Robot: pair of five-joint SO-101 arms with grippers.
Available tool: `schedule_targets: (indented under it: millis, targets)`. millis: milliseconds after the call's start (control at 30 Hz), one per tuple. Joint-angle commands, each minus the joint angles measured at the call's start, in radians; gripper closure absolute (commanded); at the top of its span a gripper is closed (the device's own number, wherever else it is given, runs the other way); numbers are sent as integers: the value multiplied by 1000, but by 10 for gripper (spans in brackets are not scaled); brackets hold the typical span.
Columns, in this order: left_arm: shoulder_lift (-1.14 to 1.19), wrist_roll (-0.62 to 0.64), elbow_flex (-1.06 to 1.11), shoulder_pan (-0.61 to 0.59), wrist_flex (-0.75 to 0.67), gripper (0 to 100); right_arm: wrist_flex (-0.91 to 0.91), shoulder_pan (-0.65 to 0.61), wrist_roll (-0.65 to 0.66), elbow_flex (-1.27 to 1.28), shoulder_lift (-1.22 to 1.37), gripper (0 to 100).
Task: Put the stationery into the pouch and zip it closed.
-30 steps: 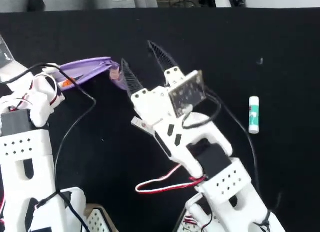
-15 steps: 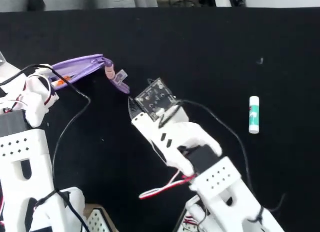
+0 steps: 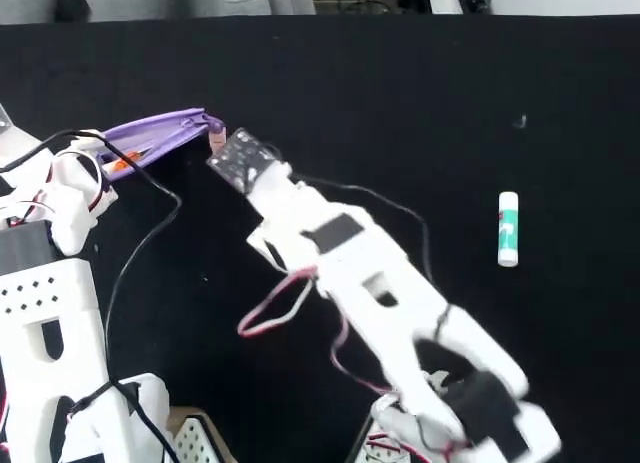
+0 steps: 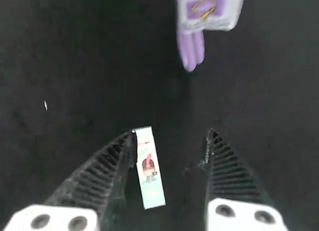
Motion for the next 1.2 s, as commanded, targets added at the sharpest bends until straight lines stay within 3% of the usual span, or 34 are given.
schedule_targets:
  millis: [0,400,733,967,1167]
  targets:
    - [-14,14,-1,-13,-20,971,63,14,20,-153,137,794]
    - [-14,12,-1,-15,-21,971,66,14,153,-269,421,794]
    - [-14,14,-5,-71,-21,971,69,15,213,-292,487,796]
    - [-14,14,-5,-70,-21,971,204,21,213,-394,493,969]
    - [-14,14,-8,-68,-21,971,245,106,209,-443,486,987]
